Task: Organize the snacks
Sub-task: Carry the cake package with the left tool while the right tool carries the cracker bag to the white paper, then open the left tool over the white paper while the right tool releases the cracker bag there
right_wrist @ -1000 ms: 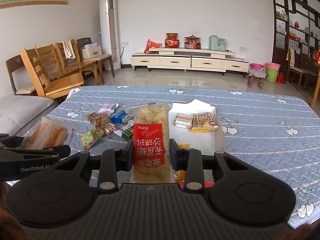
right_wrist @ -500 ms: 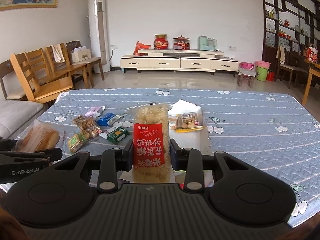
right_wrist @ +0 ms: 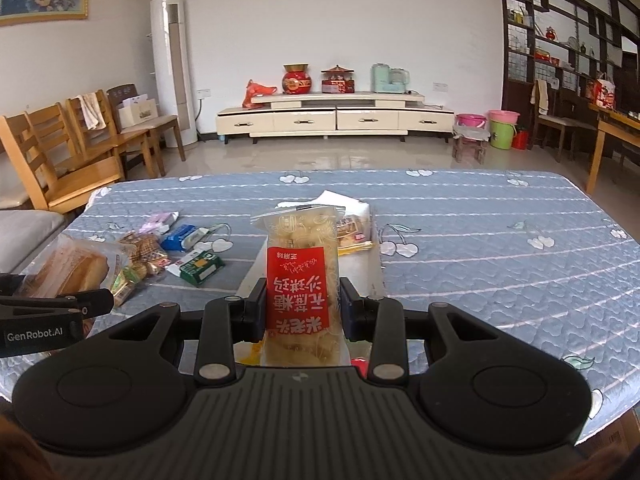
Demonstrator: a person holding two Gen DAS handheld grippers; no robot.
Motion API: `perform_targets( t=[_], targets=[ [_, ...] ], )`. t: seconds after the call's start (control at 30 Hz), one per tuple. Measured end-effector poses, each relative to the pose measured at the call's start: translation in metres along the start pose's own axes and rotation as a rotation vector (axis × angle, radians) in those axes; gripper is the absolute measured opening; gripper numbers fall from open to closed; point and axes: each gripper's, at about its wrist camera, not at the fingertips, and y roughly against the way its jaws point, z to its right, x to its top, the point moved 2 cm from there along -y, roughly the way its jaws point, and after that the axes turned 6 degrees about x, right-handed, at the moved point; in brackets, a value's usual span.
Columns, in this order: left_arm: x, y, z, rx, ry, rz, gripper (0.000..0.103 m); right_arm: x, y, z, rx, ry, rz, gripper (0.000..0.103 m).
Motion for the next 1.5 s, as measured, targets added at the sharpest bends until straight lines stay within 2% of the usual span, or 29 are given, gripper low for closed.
perform_targets(
  t=[0.5, 1.07, 1.4, 1.5],
  targets=[
    [0.019, -0.029, 0.03, -0.062, -0.042, -0.005, 0.068, 0.005, -0.02, 0.003, -0.03, -0.045, -0.028, 0.043],
    [0.05, -0.09, 0.069, -0.108, -0.087, -0.033, 0.068, 0.028, -0.083, 0.02, -0.037, -0.062, -0.066, 0.043],
    [0.058, -0.125, 0.076, -0.122, -0.075, -0.07, 0.068, 0.033, -0.11, 0.024, -0.042, -0.057, -0.088, 0.043],
    [0.059, -0.134, 0.079, -0.135, -0.073, -0.083, 0.068, 0.034, -0.114, 0.023, -0.035, -0.06, -0.075, 0.049]
  ],
)
